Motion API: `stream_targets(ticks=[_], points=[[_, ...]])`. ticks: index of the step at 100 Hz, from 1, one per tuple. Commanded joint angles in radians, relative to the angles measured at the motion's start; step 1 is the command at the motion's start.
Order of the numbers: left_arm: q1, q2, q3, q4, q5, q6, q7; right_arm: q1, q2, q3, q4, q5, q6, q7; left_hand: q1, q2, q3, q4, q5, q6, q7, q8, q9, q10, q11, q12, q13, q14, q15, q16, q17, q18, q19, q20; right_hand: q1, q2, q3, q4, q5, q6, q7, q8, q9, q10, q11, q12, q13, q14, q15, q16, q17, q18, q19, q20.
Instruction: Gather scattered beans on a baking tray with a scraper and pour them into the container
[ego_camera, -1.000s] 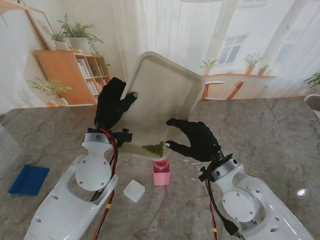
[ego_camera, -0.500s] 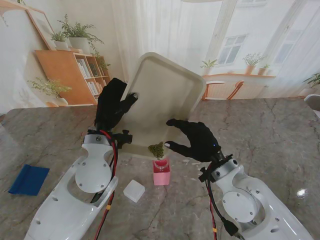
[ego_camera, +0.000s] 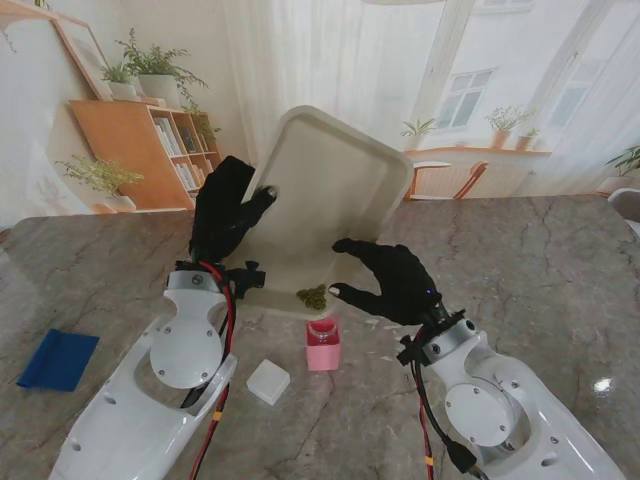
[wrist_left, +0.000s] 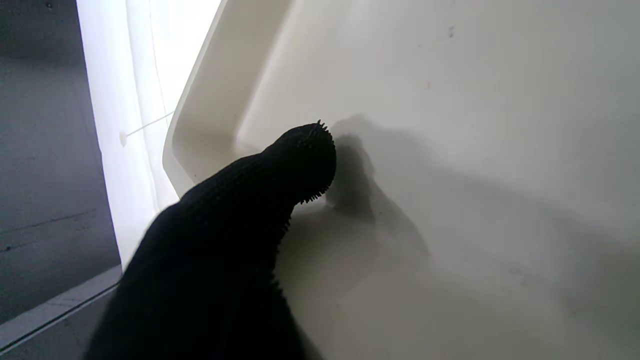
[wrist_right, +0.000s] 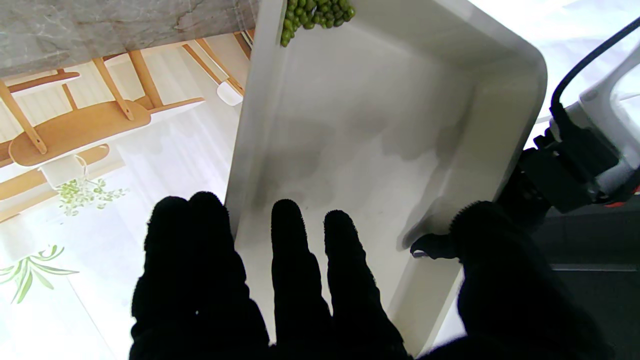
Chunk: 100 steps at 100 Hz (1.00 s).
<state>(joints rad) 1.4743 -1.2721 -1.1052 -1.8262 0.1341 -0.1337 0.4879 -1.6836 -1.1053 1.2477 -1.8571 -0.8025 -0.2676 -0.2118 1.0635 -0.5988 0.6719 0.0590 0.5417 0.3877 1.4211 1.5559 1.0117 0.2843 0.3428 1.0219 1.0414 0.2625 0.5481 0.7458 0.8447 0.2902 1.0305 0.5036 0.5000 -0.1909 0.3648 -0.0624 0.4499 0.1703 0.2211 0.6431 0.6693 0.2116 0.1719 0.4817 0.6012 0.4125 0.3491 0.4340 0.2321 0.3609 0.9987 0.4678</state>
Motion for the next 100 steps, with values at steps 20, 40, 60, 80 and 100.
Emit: stream_targets(ticks=[20,40,60,80,100], points=[[0.015,-0.009,0.026,-0.029,-0.001,-0.032,-0.003,-0.011,-0.007,-0.002,-0.013,-0.007,-0.014,0.004,0.076,0.057,0.062,0.121,-0.001,0.035,0.029,0.014,0.052,-0.102,0.025,0.019,0.068,-0.136,0.088,0.006,0.136,-0.256,0.239,0.049,-0.013,0.018,0.004,0.026,0.008,-0.020,0.007,0.004,0.011,-0.018,0.010,0.009,-0.005,-0.208,-0.035,-0.005,-0.002,-0.032,-0.006,0.016],[0.017,-0.009,0.029,-0.032,0.004,-0.037,-0.002,-0.015,-0.007,-0.001,-0.014,-0.008,-0.018,0.001,0.076,0.057,0.061,0.121,-0.001,0.035,0.029,0.014,0.052,-0.101,0.024,0.019,0.068,-0.136,0.087,0.006,0.136,-0.254,0.239,0.048,-0.013,0.018,0.004,0.026,0.008,-0.019,0.007,0.005,0.011,-0.016,0.010,0.009,-0.003,-0.208,-0.034,-0.005,-0.002,-0.031,-0.006,0.016],[0.018,-0.010,0.029,-0.032,0.003,-0.042,0.000,-0.017,-0.007,0.000,-0.015,-0.009,-0.022,0.002,0.077,0.057,0.061,0.120,-0.001,0.035,0.029,0.014,0.052,-0.100,0.025,0.020,0.069,-0.137,0.088,0.006,0.136,-0.252,0.240,0.048,-0.012,0.017,0.004,0.026,0.008,-0.020,0.008,0.005,0.011,-0.016,0.010,0.009,-0.003,-0.207,-0.034,-0.005,-0.003,-0.031,-0.006,0.016],[0.019,-0.011,0.032,-0.033,0.004,-0.044,0.006,-0.021,-0.006,0.000,-0.017,-0.012,-0.025,0.000,0.076,0.057,0.062,0.121,-0.001,0.035,0.029,0.014,0.051,-0.100,0.024,0.020,0.068,-0.136,0.087,0.006,0.135,-0.253,0.239,0.047,-0.012,0.016,0.004,0.026,0.009,-0.019,0.008,0.005,0.012,-0.016,0.011,0.009,-0.004,-0.207,-0.034,-0.005,-0.002,-0.031,-0.005,0.016],[0.022,-0.012,0.034,-0.035,0.004,-0.050,0.010,-0.026,-0.006,0.001,-0.020,-0.013,-0.028,0.000,0.076,0.057,0.061,0.121,-0.001,0.034,0.029,0.014,0.051,-0.101,0.023,0.020,0.069,-0.136,0.087,0.007,0.136,-0.255,0.240,0.047,-0.013,0.015,0.005,0.026,0.010,-0.019,0.008,0.005,0.012,-0.016,0.010,0.009,-0.003,-0.206,-0.034,-0.005,-0.002,-0.029,-0.006,0.016]])
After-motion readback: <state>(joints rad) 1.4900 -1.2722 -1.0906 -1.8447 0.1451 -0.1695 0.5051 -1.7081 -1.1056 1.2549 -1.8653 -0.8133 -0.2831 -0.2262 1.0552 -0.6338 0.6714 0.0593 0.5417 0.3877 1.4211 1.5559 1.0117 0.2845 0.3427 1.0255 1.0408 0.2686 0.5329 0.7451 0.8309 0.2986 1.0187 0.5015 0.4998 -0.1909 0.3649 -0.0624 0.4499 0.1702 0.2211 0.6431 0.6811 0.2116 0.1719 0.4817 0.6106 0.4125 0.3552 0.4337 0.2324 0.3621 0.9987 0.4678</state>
